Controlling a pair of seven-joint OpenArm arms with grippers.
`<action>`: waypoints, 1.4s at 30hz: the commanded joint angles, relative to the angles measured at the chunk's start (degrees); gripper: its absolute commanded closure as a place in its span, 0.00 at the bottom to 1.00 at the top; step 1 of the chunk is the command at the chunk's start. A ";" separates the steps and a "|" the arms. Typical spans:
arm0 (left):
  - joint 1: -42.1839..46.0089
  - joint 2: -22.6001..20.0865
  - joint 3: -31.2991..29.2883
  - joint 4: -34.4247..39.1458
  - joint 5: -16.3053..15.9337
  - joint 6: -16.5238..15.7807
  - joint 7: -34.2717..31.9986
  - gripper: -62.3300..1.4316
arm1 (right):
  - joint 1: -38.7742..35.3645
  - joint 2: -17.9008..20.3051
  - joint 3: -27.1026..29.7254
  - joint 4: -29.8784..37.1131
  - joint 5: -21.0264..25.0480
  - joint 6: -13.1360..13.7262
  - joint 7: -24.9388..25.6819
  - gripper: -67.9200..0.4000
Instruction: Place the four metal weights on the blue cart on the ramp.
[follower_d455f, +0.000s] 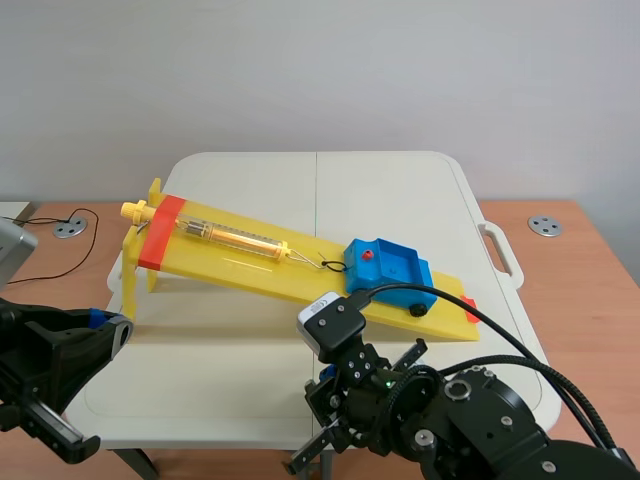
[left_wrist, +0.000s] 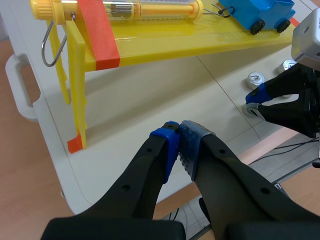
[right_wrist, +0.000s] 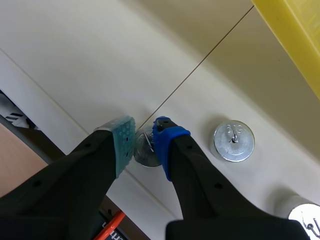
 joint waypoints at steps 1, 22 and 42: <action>-0.17 0.02 -0.79 3.69 -4.24 -1.44 -6.12 0.91 | 4.17 -1.22 -1.09 1.70 0.83 -3.45 3.39 0.87; -0.17 0.00 -0.79 3.69 -4.24 -1.44 -6.12 0.91 | -0.61 3.76 -0.92 13.81 -1.55 -4.00 1.95 0.98; -0.17 -0.02 -0.79 3.69 -4.24 -1.44 -6.12 0.91 | -15.04 9.33 18.53 41.79 27.34 -1.84 -4.02 0.99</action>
